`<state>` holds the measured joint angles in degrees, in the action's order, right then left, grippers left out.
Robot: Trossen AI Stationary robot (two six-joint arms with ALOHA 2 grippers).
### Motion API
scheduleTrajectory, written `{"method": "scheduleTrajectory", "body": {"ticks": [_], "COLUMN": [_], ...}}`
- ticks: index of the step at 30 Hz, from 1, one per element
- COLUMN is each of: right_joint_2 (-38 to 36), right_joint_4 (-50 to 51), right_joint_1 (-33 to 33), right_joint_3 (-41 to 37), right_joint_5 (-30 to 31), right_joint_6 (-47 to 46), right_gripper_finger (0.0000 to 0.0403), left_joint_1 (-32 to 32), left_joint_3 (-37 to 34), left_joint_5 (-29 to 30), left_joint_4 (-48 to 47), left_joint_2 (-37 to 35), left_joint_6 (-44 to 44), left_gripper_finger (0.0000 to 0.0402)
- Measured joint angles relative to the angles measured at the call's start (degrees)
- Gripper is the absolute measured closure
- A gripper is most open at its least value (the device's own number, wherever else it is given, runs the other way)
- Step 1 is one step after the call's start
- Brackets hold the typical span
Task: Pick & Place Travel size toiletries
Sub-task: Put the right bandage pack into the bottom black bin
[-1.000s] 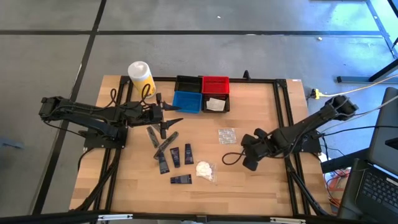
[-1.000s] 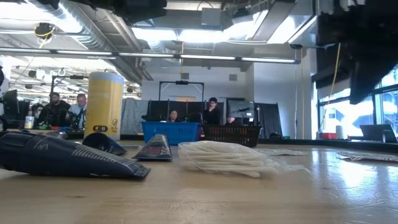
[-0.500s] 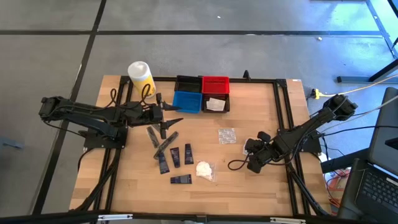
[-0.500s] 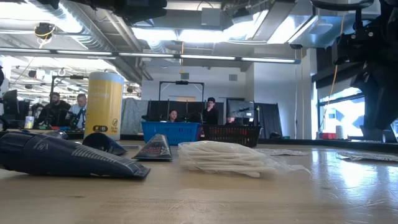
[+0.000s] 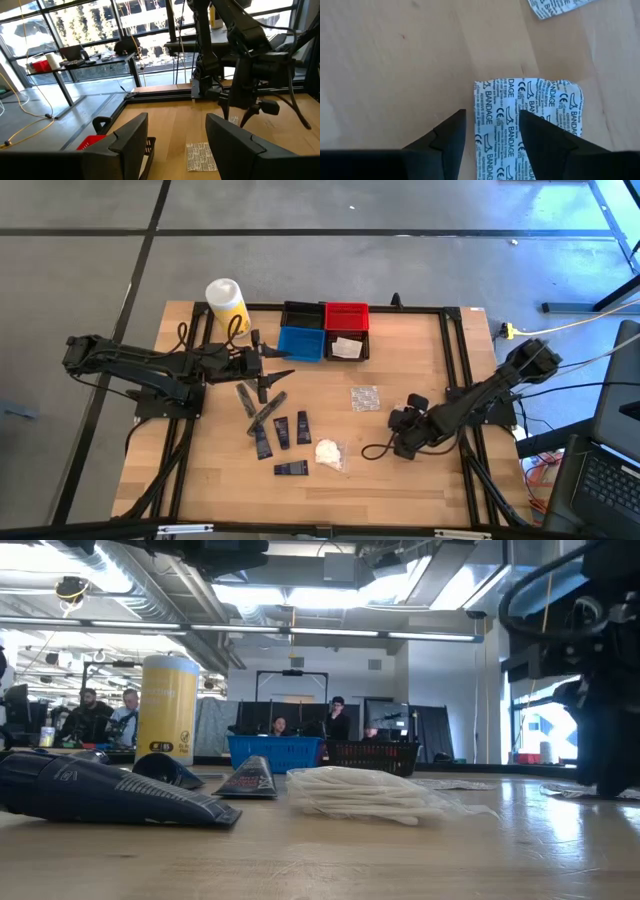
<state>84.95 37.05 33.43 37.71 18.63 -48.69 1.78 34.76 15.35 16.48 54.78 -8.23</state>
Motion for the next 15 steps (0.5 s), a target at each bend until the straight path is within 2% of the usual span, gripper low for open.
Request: {"method": "scheduleTrajectory", "body": {"ticks": [8, 15], "right_joint_2": [1.2, 1.4], "right_joint_4": [-1.1, -1.0], "right_joint_1": [0.0, -0.2], "right_joint_3": [0.0, 0.0], "right_joint_5": [0.1, 1.8], "right_joint_6": [0.0, 0.0], "right_gripper_finger": [0.0237, 0.0283], "left_joint_1": [0.0, 0.0], "left_joint_3": [0.0, 0.0], "left_joint_5": [0.0, 0.0], "left_joint_4": [0.0, 0.0], "left_joint_2": [0.0, 0.0], "left_joint_6": [0.0, 0.0], "left_gripper_finger": [0.0206, 0.0206]}}
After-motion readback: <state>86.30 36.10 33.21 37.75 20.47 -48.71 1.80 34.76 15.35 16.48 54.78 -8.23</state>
